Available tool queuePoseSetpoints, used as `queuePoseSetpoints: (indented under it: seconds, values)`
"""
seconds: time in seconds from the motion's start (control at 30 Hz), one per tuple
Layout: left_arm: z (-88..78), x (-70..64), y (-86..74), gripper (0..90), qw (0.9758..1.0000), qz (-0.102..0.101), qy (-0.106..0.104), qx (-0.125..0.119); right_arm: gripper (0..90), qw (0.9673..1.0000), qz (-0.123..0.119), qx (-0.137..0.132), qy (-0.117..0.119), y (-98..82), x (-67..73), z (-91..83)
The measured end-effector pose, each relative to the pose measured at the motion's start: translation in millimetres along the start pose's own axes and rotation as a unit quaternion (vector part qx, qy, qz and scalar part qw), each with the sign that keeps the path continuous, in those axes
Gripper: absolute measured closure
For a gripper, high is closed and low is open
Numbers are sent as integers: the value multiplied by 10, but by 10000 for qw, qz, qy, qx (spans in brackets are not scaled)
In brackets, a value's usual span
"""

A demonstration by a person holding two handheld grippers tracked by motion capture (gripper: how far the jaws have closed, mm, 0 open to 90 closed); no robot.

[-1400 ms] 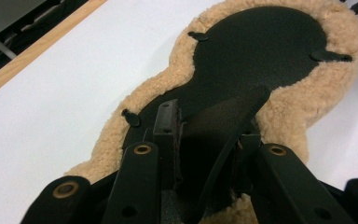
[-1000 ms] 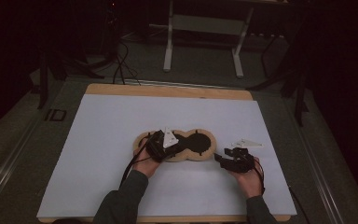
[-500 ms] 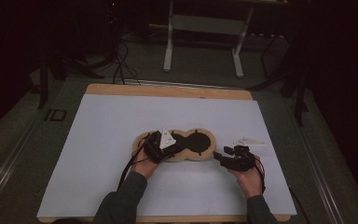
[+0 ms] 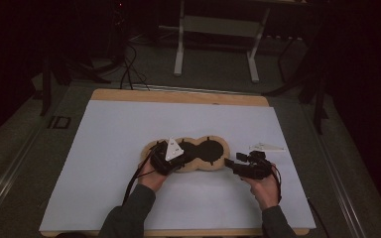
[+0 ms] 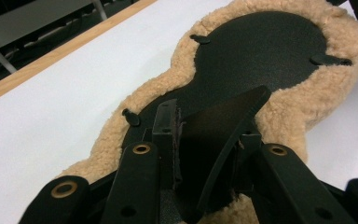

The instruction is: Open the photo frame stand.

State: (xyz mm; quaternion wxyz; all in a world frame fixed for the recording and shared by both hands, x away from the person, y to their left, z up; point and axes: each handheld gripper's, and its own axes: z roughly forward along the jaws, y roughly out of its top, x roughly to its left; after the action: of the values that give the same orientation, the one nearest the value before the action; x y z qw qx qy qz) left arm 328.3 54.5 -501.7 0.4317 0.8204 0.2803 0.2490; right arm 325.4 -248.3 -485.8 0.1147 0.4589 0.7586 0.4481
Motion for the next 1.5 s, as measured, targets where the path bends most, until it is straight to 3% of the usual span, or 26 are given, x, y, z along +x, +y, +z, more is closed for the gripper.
queuePoseSetpoints:
  seconds: [0.23, 0.37, 0.6, 0.83, 1.03, 1.17, 1.27, 1.33, 1.5]
  values:
    - [-42, 22, -22, 706, 9998, -103, 8, -161, 344, 9999, 112, -23, 102, 65, 6, 9]
    - [-68, 39, -35, 705, 9995, -182, -8, -256, 315, 9990, 311, -21, 324, 125, 2, 40]
    - [-128, 79, -67, 705, 9983, -343, -41, -467, 287, 9976, 466, -15, 512, 298, 45, 82]
    - [-168, 103, -85, 704, 9974, -447, -53, -570, 281, 9973, 499, 130, 516, 389, 99, 185]
    - [-196, 126, -101, 704, 9965, -497, -90, -664, 288, 9952, 637, 247, 698, 441, 115, 271]
    - [-225, 143, -119, 702, 9954, -564, -97, -764, 312, 9920, 810, 286, 923, 474, 115, 297]
    - [-252, 155, -136, 695, 9944, -626, -122, -838, 313, 9919, 702, 356, 999, 506, 162, 308]
    - [-276, 176, -151, 680, 9930, -734, -195, -908, 360, 9912, 766, 242, 1055, 528, 165, 283]
    - [-293, 175, -161, 646, 9928, -771, -247, -881, 376, 9908, 773, 281, 1079, 530, 173, 281]
